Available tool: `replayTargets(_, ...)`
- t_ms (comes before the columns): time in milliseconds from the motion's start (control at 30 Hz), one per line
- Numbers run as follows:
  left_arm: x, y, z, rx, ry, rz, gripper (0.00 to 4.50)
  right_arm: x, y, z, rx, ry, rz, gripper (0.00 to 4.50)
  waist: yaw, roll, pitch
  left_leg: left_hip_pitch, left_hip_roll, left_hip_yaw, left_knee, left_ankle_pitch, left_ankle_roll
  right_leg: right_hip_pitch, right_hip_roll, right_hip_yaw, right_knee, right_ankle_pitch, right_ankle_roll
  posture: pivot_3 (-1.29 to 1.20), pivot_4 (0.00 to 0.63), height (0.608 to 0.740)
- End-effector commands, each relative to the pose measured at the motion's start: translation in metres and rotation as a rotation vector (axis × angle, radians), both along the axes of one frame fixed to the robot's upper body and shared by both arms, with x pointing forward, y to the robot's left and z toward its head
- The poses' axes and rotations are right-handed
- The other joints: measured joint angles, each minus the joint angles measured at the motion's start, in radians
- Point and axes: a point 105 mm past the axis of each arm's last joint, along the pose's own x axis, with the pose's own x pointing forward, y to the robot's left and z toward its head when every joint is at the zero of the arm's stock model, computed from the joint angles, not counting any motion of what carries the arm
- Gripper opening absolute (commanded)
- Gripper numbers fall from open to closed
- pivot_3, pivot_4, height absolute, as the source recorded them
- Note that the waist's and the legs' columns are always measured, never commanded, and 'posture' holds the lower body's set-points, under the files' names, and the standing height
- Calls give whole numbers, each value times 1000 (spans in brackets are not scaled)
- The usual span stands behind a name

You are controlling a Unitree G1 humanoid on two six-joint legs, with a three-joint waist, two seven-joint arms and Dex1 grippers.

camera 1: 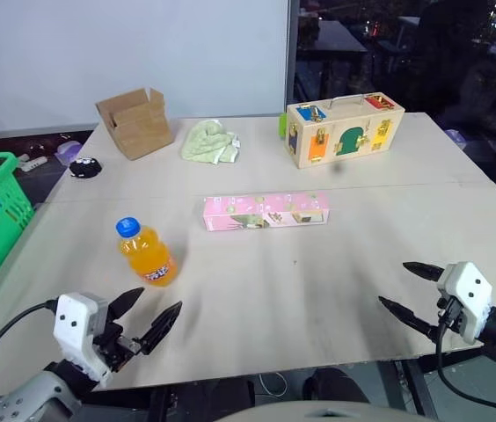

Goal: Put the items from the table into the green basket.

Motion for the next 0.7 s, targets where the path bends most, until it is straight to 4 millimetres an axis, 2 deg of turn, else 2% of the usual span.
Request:
replayTargets(33, 2, -2, 10, 3, -43, -31, 4500, 6, 4, 13, 3, -67, 24, 4397, 0, 0, 0, 0, 0, 0, 0, 0, 0, 0, 0, 0, 0, 0, 0, -8, 0, 740)
replayTargets(100, 4, -7, 12, -4, -56, -62, 4500, 14, 9, 12, -7, -73, 31, 4397, -2, 0, 0, 1, 0, 0, 0, 0, 0, 0, 0, 0, 0, 0, 0, -5, 0, 740)
replayTargets(200, 4, -13, 14, -15, -63, -89, 4500, 14, 17, 11, 26, -33, 84, 4397, 0, 0, 0, 2, 0, 1, 0, 0, 0, 0, 0, 1, 0, 0, 0, 3, 0, 740)
replayTargets(400, 2, -31, 17, 26, -77, -190, 4500, 34, 34, 23, -1, -61, 183, 4397, 2, 1, 1, 1, 0, 2, 0, 0, 0, 1, 0, 2, 0, 0, 0, 24, 0, 740)
replayTargets(533, 6, -38, 25, 30, -112, -223, 4500, 73, 55, 39, -116, -128, 234, 4397, -1, 2, 3, 2, 1, 4, 0, 0, 0, 0, 1, 5, 1, 0, 0, 31, 0, 740)
replayTargets(600, 7, -39, 27, 28, -122, -231, 4500, 87, 69, 43, -115, -66, 292, 4397, 0, 2, 3, 3, 1, 5, 0, 0, 0, 0, 1, 5, 1, 1, 0, 42, 0, 740)
replayTargets(700, 12, -40, 31, 37, -147, -245, 4500, 129, 96, 58, -194, -24, 388, 4397, 1, 4, 4, 3, 1, 6, 0, 0, 1, 0, 2, 6, 1, 1, 0, 60, 0, 740)
